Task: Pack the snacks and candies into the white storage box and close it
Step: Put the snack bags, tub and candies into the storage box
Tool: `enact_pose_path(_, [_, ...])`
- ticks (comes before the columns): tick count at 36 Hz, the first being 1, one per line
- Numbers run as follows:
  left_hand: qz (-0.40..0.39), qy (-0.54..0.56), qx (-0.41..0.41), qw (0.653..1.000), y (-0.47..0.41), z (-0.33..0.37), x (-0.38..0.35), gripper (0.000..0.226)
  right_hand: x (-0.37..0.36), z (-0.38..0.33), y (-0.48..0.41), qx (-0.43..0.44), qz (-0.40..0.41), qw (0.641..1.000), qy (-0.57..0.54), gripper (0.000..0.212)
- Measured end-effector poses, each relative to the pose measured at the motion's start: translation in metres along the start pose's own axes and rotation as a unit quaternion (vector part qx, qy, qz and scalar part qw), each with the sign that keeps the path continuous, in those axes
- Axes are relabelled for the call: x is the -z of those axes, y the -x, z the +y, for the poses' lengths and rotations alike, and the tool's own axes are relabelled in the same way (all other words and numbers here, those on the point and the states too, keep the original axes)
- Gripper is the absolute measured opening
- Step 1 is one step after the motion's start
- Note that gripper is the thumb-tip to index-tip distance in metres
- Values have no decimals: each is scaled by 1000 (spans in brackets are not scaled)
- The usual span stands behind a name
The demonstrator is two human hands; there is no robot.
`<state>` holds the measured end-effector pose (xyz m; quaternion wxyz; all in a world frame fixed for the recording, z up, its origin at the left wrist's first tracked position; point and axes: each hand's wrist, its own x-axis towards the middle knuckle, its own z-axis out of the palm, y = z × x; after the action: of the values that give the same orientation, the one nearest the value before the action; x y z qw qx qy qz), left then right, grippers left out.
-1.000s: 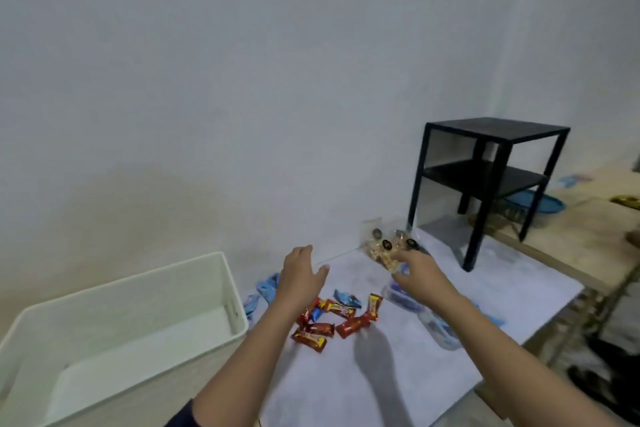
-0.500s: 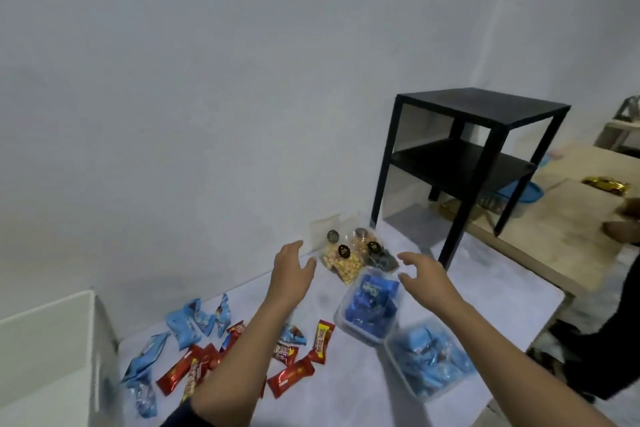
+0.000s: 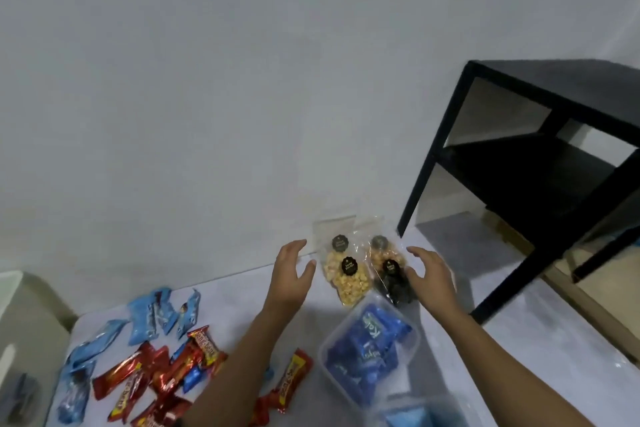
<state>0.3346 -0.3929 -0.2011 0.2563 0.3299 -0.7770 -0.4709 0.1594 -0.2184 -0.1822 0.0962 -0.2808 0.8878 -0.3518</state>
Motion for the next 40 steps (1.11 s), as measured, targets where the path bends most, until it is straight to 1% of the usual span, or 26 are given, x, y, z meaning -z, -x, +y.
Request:
enact_pose_path(4, [56,19,33,998,-8,-4,-28,37,-7,26,-38,23,-45,998,-43,37])
enact_pose_path(8, [71,-30,26,997,-12,-14,-57,38,-15,48,-68,56,-77,992,-79,35])
enact_pose_path(10, [78,-43,29,996,-15,-18,-69,39,-22,54,-82,67,-88,990,-84,33])
enact_pose_path(13, [97,-27,49,994,-21,-22,-80,39,-33,55,-100,94,-111,987,-65,32])
enact_pose_path(15, [109,-13,69,992,-25,-24,-85,38,-39,56,-107,108,-119,984,-76,31])
enact_pose_path(18, [123,33,104,986,-31,-22,-92,36,-44,61,-115,109,-118,980,-118,29])
enact_pose_path(25, [185,89,127,970,-42,-18,-103,26,-37,62,-121,100,-71,977,-177,26])
enact_pose_path(27, [186,109,119,969,-40,-11,-102,23,-31,60,-120,109,-57,977,-174,24])
enact_pose_path(31, [154,132,92,975,-34,2,-97,22,-22,55,-111,130,-32,975,-180,23])
enact_pose_path(34, [145,133,58,979,-27,18,-88,24,-8,40,-97,120,-29,965,-233,25])
enact_pose_path(37, [119,103,18,987,-20,38,-72,25,10,20,-81,126,-30,952,-277,27])
enact_pose_path(40, [92,41,-39,994,-16,56,-44,22,34,-2,-61,132,-8,939,-316,25])
